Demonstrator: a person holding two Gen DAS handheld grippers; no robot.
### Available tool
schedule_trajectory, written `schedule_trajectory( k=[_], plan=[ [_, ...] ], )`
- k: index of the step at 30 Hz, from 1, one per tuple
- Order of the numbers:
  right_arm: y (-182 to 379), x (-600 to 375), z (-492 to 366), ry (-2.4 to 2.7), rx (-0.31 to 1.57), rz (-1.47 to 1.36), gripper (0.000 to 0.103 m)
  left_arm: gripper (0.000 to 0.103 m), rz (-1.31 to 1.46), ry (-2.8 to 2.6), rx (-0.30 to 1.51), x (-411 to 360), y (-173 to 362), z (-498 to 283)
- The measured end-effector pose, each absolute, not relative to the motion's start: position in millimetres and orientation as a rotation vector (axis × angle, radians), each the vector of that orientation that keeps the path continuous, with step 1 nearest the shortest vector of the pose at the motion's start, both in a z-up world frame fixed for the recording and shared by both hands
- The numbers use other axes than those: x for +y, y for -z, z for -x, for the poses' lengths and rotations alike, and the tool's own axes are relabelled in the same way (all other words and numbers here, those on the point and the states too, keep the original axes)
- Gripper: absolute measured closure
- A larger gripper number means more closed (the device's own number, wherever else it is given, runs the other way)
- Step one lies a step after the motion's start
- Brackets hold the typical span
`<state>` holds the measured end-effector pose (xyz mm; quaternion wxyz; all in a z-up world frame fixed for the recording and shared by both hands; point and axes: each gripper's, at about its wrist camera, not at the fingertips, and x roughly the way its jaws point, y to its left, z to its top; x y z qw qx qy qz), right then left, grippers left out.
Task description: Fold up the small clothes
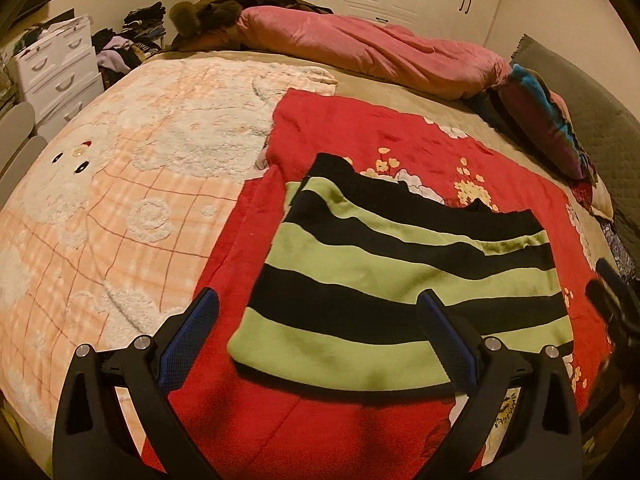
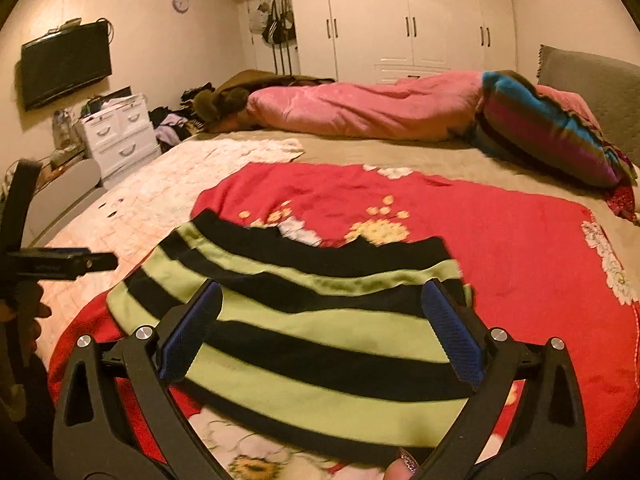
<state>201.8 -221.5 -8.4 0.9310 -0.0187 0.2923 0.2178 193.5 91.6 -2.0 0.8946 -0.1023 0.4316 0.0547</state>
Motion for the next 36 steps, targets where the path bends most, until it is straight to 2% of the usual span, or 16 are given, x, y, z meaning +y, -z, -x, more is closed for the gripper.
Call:
schedule_trajectory(
  k=[24, 36],
  plan=[
    [39, -61, -144, -0.590, 0.650, 0.317, 0.009, 0.004, 0.352, -0.155, 0.889, 173, 14, -183],
    [83, 4, -142, -0.637, 0.719, 0.444, 0.009, 0.004, 0.412, -0.168, 0.887, 205, 25, -185]
  ],
)
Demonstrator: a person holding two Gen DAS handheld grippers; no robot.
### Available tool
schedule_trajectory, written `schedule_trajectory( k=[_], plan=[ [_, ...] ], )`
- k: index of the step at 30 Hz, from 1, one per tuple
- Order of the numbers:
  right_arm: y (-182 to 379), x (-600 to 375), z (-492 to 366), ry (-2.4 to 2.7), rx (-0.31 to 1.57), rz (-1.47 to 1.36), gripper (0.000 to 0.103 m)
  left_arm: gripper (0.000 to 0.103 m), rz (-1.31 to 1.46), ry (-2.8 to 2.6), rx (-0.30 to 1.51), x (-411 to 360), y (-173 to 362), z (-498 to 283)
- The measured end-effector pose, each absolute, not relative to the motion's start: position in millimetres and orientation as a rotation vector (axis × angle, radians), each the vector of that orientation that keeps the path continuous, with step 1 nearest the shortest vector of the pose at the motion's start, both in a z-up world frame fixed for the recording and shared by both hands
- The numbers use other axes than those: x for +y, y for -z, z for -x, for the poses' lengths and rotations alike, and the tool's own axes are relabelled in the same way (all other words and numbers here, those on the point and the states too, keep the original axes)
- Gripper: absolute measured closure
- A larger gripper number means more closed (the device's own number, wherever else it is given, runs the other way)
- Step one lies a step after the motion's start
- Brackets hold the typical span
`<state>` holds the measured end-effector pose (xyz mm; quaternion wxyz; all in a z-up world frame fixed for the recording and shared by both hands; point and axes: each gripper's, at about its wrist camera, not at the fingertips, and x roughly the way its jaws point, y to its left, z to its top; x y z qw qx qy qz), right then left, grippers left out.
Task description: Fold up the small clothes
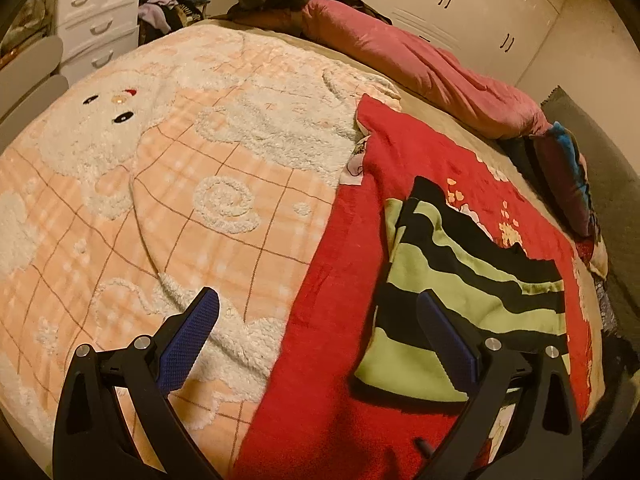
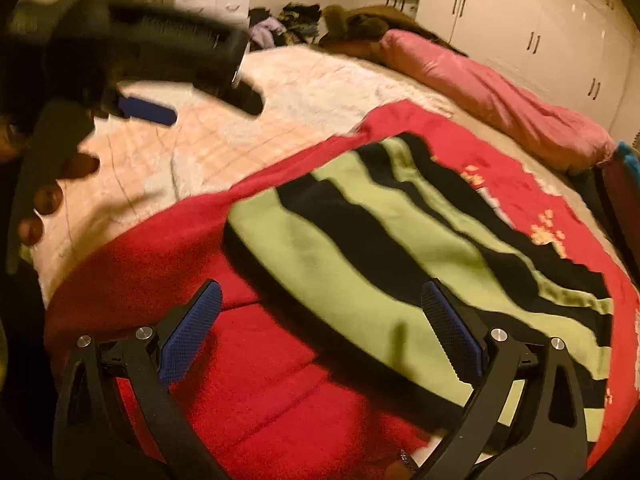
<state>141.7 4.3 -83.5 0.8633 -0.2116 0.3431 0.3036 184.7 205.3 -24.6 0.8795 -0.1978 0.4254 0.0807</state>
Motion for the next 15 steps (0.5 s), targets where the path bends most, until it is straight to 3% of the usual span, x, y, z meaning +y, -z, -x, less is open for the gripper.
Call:
schedule_trajectory(
  k=[10, 15],
  plan=[
    [111, -1, -174, -0.464, 0.743, 0.442, 0.010, 0.004, 0.453, -0.149, 0.898, 208, 38, -189],
    [108, -18, -186, -0.496, 0.747, 0.343, 0.050, 0.004, 0.537, -0.104, 0.923, 209, 54, -194]
  ],
)
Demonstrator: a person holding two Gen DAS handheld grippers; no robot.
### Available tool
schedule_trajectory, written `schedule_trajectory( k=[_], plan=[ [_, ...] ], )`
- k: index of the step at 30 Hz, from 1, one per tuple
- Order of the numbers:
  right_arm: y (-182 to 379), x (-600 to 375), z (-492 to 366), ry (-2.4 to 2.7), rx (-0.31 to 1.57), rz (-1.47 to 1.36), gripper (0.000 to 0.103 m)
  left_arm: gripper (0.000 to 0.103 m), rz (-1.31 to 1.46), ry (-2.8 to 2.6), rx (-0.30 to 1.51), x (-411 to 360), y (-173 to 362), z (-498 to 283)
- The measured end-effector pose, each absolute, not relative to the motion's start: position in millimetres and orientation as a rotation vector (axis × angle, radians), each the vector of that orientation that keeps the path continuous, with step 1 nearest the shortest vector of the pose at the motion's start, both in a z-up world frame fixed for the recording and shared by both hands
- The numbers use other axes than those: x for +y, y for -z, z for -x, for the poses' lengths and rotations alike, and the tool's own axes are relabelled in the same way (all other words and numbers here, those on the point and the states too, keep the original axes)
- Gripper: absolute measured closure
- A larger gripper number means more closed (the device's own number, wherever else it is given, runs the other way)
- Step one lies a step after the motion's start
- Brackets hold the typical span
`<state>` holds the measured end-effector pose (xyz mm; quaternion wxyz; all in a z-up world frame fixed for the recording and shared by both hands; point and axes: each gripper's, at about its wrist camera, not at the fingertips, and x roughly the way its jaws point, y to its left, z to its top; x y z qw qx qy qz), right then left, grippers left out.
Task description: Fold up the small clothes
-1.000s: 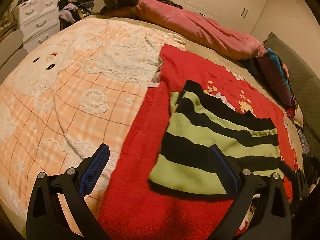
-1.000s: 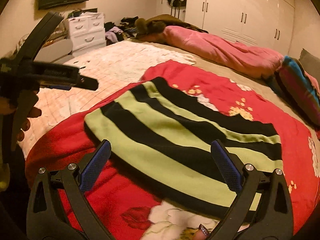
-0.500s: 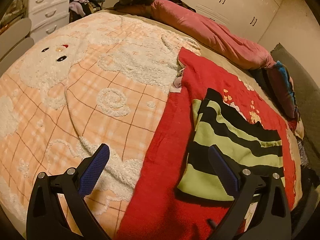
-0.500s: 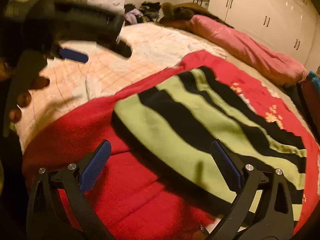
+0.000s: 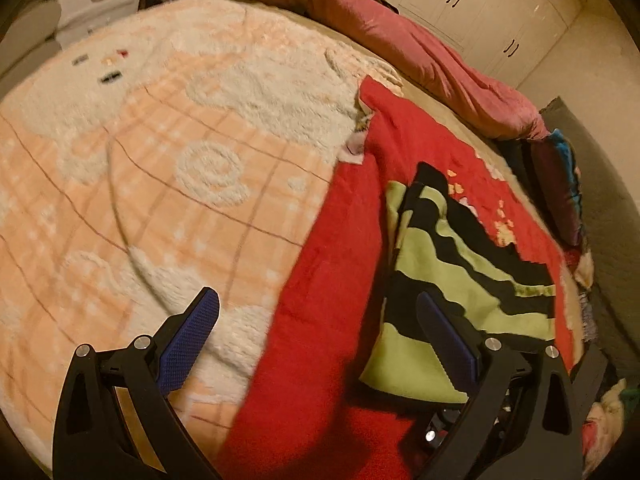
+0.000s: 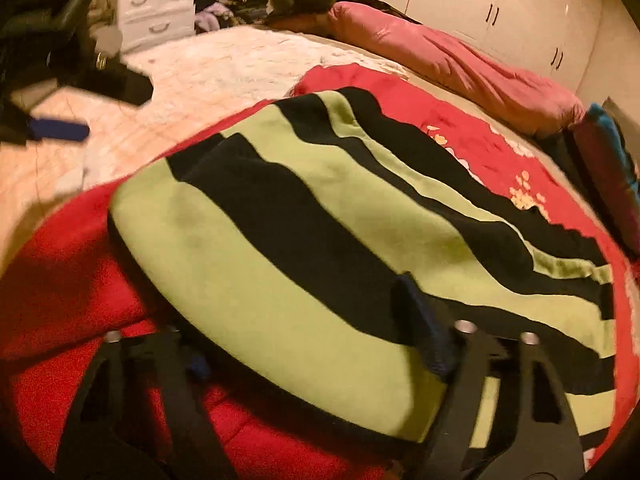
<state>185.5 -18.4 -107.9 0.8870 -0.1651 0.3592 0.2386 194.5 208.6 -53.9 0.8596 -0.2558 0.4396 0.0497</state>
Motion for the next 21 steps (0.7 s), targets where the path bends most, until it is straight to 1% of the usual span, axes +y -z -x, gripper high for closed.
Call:
schedule_trajectory(
  k=[1, 3, 6, 10, 16, 20, 21],
  plan=[
    [105, -23, -186, -0.526, 0.740, 0.308, 0.055, 0.004, 0.549, -0.094, 0.924, 208, 56, -195],
    [98, -33, -186, -0.578, 0.731, 0.247, 0.076, 0.004, 0.579, -0.045, 0.921, 205, 58, -200],
    [90, -46, -186, -0.635, 0.708, 0.195, 0.084, 0.004, 0.713, 0.049, 0.894, 207, 65, -208],
    [88, -52, -184, -0.669, 0.694, 0.192, 0.087, 0.005, 0.851, 0.154, 0.861, 205, 70, -231],
    [88, -54, -183, -0.679, 0.695, 0.176, 0.087, 0.005, 0.920, 0.223, 1.002, 187, 97, -283],
    [91, -53, -186, -0.679, 0.700, 0.179, 0.087, 0.006, 0.912, 0.265, 1.031, 172, 102, -305],
    [92, -52, -187, -0.678, 0.702, 0.183, 0.084, 0.007, 0.913, 0.279, 1.034, 168, 102, -309]
  ],
)
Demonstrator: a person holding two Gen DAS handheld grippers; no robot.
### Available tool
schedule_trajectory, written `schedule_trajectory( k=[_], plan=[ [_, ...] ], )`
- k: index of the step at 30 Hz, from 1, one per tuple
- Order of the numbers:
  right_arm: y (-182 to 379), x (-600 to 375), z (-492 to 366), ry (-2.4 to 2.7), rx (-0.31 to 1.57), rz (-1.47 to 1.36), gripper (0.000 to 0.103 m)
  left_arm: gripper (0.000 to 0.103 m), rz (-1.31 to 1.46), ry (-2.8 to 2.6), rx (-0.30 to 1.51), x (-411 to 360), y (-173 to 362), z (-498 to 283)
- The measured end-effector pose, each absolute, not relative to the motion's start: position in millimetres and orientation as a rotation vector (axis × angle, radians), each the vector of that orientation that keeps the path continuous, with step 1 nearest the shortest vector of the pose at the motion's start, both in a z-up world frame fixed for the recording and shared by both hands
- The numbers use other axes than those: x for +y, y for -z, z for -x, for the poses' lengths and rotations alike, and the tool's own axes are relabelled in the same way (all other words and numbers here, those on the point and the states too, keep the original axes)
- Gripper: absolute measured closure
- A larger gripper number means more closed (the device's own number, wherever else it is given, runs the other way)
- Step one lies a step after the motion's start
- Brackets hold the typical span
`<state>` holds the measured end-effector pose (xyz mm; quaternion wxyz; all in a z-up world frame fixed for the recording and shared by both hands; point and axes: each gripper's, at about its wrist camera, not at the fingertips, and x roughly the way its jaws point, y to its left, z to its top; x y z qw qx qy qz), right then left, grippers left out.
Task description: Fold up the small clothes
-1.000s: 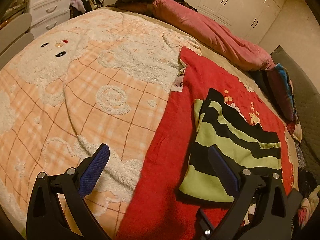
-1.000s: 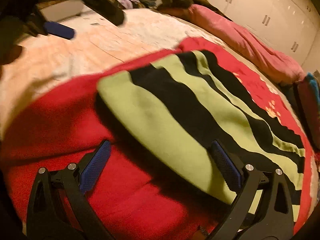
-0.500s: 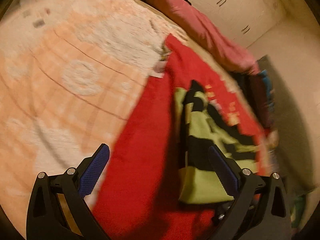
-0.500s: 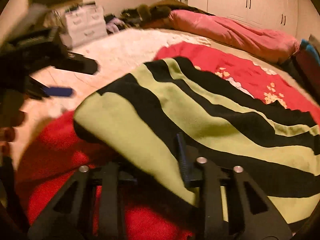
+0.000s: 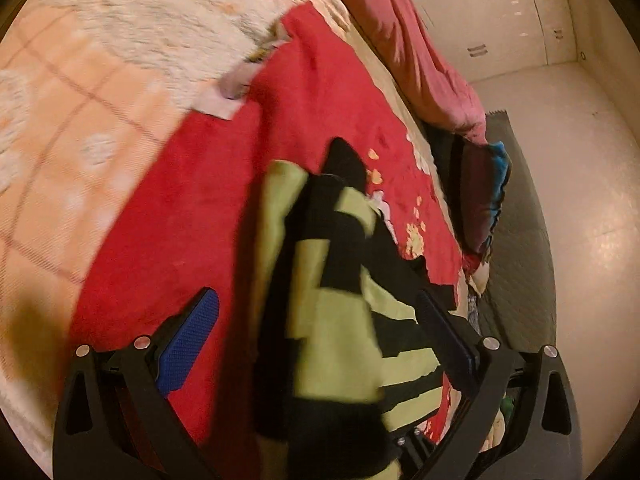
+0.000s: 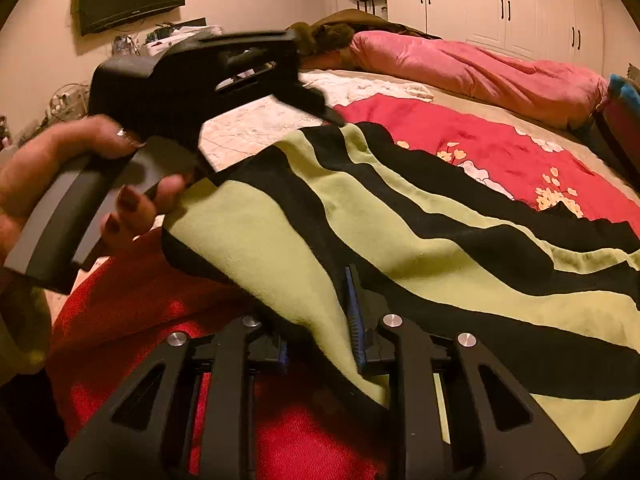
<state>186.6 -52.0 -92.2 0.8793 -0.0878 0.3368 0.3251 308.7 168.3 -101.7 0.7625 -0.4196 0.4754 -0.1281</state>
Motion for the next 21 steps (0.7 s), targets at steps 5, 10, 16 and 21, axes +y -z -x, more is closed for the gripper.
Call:
schedule_trajectory(
  k=[5, 10, 16, 21],
  plan=[
    [95, -52, -192, -0.667, 0.717, 0.181, 0.074, 0.062, 0.901, 0.254, 1.070, 154, 108, -318],
    [89, -56, -189, -0.695, 0.712, 0.171, 0.085, 0.083, 0.890, 0.220, 1.024, 149, 96, -306],
    [69, -77, -189, -0.701, 0.694, 0.084, 0.092, 0.084, 0.804, 0.238, 0.967, 122, 52, -303],
    [46, -106, -188, -0.681, 0.656, 0.019, 0.095, 0.084, 0.728, 0.254, 0.939, 87, 16, -306]
  ],
)
